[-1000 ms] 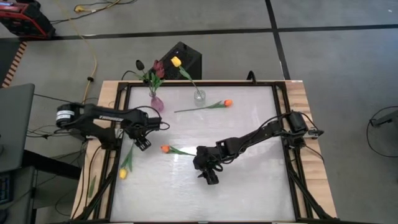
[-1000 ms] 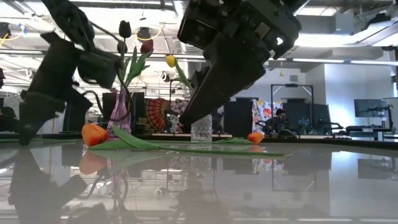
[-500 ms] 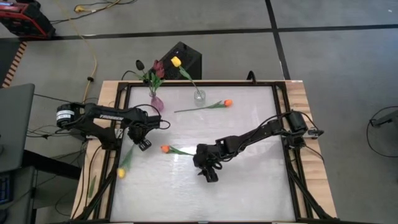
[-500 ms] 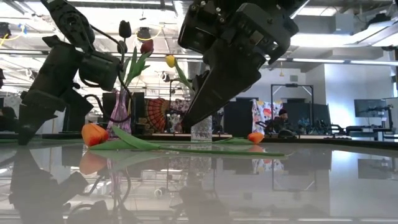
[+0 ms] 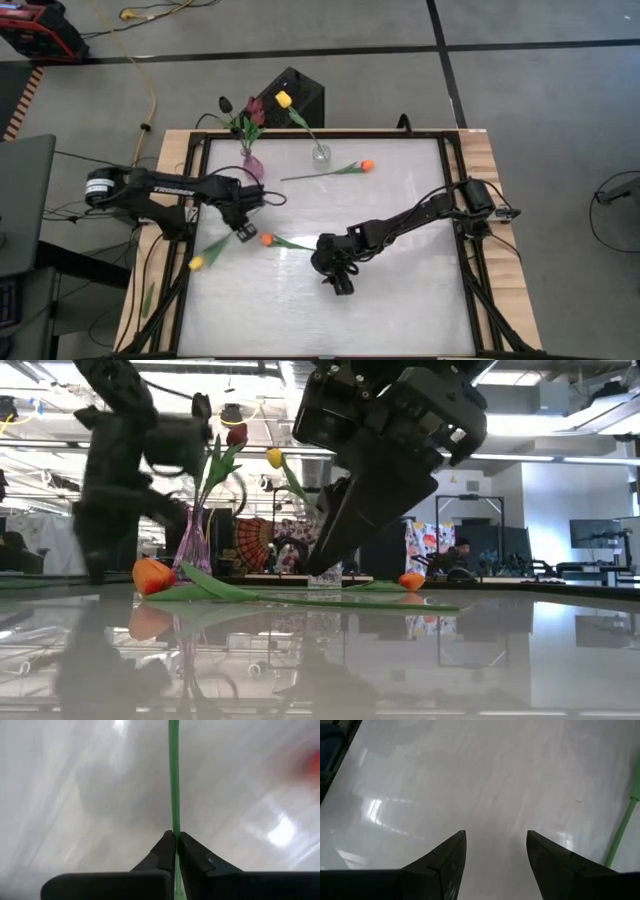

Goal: Sort flowers into vase by color
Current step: Put the yellow flower into the transparent vase

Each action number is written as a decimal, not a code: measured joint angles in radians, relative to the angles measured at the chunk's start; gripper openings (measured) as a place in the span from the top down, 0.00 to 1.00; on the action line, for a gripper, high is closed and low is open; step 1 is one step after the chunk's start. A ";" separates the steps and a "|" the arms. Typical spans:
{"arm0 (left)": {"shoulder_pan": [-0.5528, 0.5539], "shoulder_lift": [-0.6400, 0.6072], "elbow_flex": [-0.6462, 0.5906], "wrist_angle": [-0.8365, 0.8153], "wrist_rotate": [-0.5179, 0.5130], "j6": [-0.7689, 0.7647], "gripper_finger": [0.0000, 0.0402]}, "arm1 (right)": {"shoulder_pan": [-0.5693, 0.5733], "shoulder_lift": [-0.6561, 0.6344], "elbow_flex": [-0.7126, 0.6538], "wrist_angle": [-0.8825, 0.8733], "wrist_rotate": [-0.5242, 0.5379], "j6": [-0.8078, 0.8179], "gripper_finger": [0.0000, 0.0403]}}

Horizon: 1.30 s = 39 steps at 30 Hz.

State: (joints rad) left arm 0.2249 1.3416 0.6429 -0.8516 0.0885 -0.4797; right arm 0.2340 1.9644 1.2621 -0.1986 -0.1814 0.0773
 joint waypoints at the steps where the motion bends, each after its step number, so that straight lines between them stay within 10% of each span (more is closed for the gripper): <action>1: -0.005 -0.013 0.009 0.025 -0.004 0.000 1.00 | -0.001 0.000 0.000 0.000 0.000 -0.014 0.42; 9: -0.021 -0.109 0.122 0.217 0.072 0.011 1.00 | 0.010 -0.007 0.143 -0.162 0.092 -0.229 0.42; 20: -0.036 -0.130 0.206 0.421 0.239 -0.097 1.00 | 0.061 -0.008 0.229 -0.062 0.399 -0.988 0.42; 39: -0.077 -0.130 0.206 0.558 0.294 -0.501 1.00 | 0.004 -0.008 0.229 0.086 0.681 -1.330 0.45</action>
State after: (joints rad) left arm 0.1476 1.2121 0.8494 -0.2932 0.3828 -0.9805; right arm 0.2379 1.9568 1.4910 -0.1121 0.4992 -1.2528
